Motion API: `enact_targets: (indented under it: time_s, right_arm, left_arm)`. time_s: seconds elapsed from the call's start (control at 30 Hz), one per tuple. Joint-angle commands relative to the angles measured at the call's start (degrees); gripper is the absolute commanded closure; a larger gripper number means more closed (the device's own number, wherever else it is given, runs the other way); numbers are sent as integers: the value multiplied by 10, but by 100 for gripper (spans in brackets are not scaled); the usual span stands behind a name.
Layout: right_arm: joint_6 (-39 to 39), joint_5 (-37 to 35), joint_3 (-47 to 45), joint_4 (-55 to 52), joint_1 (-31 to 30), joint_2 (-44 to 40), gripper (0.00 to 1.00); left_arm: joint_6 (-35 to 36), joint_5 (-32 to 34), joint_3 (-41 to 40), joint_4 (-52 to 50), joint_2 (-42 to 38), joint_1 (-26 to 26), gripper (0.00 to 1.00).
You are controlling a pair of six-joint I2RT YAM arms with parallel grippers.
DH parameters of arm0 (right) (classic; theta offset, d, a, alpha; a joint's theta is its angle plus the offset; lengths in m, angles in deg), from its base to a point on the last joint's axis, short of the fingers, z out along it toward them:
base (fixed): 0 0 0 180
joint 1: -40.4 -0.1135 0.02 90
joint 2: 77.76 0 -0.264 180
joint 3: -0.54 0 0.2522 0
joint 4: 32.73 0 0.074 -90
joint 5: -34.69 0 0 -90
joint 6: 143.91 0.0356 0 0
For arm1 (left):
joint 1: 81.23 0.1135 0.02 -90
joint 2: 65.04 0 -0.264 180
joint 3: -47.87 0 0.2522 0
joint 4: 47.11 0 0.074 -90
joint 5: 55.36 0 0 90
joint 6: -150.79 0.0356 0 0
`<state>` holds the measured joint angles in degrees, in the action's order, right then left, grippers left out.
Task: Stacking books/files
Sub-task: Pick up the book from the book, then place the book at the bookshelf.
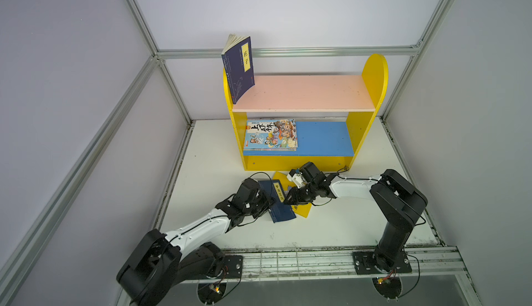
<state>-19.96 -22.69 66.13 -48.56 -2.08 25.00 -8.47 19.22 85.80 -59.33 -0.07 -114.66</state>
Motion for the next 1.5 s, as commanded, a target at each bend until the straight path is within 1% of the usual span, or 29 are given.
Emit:
enact_targets:
  time_s: [0.0, 0.07, 0.1, 0.13, 0.17, 0.3, 0.43, 0.57, 0.7, 0.83, 0.93, 1.0, 1.07, 1.17, 1.37, 1.47]
  right_arm:
    - [-4, -28, 3, -44, -2, -2, 53]
    - [-9, -44, 5, -58, -2, -15, 42]
    - [-13, -53, 7, -68, -2, -22, 38]
    - [-19, -65, 11, -83, -1, -29, 30]
    - [-27, -81, 15, -102, -1, -39, 26]
    - [-60, -144, 42, -186, 2, -80, 14]
    - [-87, -218, 68, -262, 3, -142, 0]
    - [-93, -303, 74, -291, 3, -236, 0]
    - [-97, -358, 79, -306, 3, -342, 0]
    - [-104, -384, 81, -308, 3, -426, 0]
    - [-112, -398, 68, -293, 4, -490, 0]
    - [-117, -401, 55, -279, 5, -518, 0]
    - [-121, -397, 45, -269, 8, -537, 0]
    - [-121, -389, 44, -264, 11, -543, 0]
    - [-122, -363, 56, -248, 12, -535, 0]
    - [-122, -350, 64, -242, 12, -528, 0]
  left_arm:
    - [15, 8, 11, -22, -13, 0, 100]
    - [21, 10, 15, -35, -20, 0, 100]
    - [23, 10, 16, -40, -23, 0, 100]
    - [28, 11, 19, -45, -26, 0, 100]
    - [36, 11, 23, -53, -29, -1, 100]
    - [84, 23, 54, -93, -43, -8, 100]
    - [141, 71, 99, -146, -70, -34, 100]
    - [208, 128, 157, -194, -103, -73, 100]
    - [292, 182, 234, -248, -129, -116, 100]
    - [384, 186, 328, -281, -135, -145, 100]
    - [454, 179, 408, -302, -119, -157, 100]
    - [498, 180, 467, -319, -99, -159, 100]
    - [543, 197, 535, -339, -67, -159, 100]
    - [611, 252, 629, -356, -12, -159, 100]
    - [754, 385, 790, -352, 124, -153, 100]
    - [794, 417, 873, -345, 189, -128, 100]
